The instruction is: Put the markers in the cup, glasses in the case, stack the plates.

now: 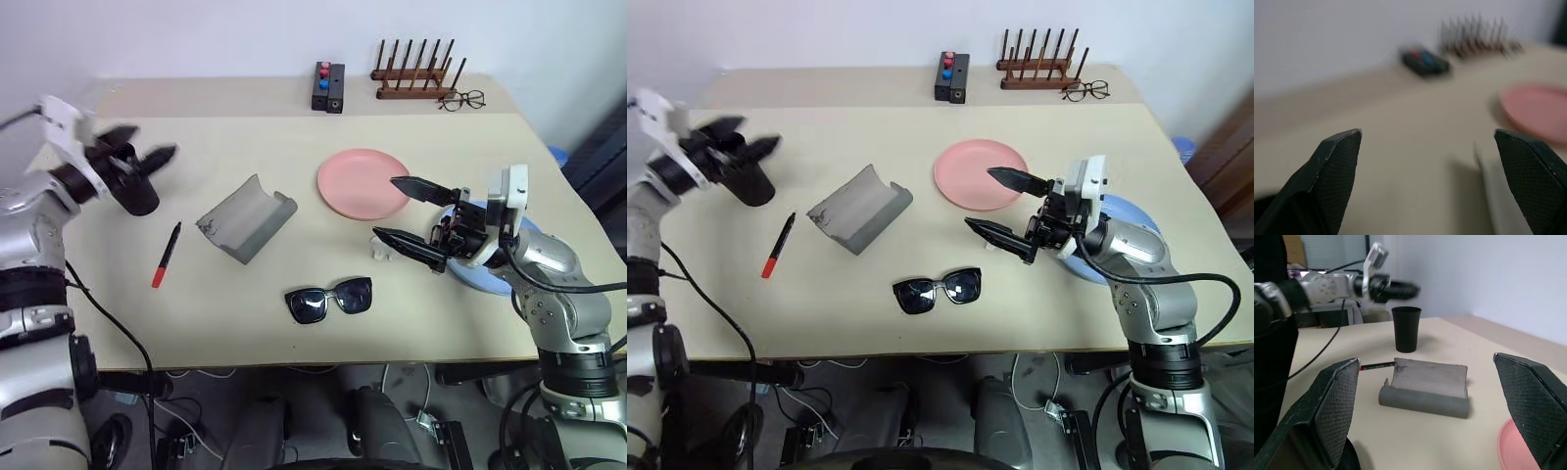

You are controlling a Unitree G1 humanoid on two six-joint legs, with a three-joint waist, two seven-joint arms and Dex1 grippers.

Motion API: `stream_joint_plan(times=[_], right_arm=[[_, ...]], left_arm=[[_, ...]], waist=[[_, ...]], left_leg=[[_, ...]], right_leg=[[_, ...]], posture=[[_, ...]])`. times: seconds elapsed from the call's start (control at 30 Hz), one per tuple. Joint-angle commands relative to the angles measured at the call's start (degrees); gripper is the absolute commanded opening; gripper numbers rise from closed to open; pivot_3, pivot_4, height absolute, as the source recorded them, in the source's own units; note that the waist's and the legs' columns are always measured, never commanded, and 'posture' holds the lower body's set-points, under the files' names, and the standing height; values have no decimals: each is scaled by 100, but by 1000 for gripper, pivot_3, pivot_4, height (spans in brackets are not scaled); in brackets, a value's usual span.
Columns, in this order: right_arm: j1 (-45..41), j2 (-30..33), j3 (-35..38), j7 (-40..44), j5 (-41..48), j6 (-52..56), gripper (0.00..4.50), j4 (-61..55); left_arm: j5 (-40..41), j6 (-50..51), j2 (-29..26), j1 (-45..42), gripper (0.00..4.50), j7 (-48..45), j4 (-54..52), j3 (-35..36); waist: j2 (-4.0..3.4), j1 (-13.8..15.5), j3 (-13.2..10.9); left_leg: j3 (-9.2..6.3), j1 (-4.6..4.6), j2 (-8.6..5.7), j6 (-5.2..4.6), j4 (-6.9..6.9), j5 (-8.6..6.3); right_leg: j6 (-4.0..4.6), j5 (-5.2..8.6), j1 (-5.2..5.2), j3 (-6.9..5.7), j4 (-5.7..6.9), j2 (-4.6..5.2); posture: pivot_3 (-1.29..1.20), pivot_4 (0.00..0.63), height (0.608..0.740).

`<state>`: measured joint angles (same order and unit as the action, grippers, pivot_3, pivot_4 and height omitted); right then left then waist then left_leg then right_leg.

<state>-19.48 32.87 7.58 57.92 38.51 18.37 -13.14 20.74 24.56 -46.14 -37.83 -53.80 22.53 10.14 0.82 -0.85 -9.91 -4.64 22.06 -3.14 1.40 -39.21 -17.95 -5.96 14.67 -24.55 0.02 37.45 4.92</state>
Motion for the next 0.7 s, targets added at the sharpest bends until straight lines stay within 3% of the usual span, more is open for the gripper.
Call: stream_joint_plan(times=[0.03,0.33,0.53,0.7], right_arm=[[16,83,39,52,-137,-148,4500,-1],[64,8,88,8,-104,-118,4500,-41],[129,20,90,6,-116,-125,4500,-74],[121,6,82,-6,-110,-121,4500,-79]], left_arm=[[-239,671,-256,169,4460,154,-641,-273],[-803,2009,63,-130,4460,1817,-622,-259],[-470,3378,-115,-259,4460,1587,-916,-378],[-553,4251,-79,-93,4460,1911,-1193,-463]], waist=[[0,4,0],[0,14,0],[0,8,0],[0,2,0]], left_leg=[[-1,0,1,-2,0,-1],[-2,-1,2,-7,0,-4],[-2,0,-1,0,0,0],[-2,-1,1,4,1,2]], right_leg=[[0,0,-1,0,0,-2],[0,0,-1,0,1,-3],[0,0,-1,0,1,-1],[0,0,-1,0,1,-2]], posture=[[0,150,740],[0,150,740],[0,150,740],[0,150,740]])
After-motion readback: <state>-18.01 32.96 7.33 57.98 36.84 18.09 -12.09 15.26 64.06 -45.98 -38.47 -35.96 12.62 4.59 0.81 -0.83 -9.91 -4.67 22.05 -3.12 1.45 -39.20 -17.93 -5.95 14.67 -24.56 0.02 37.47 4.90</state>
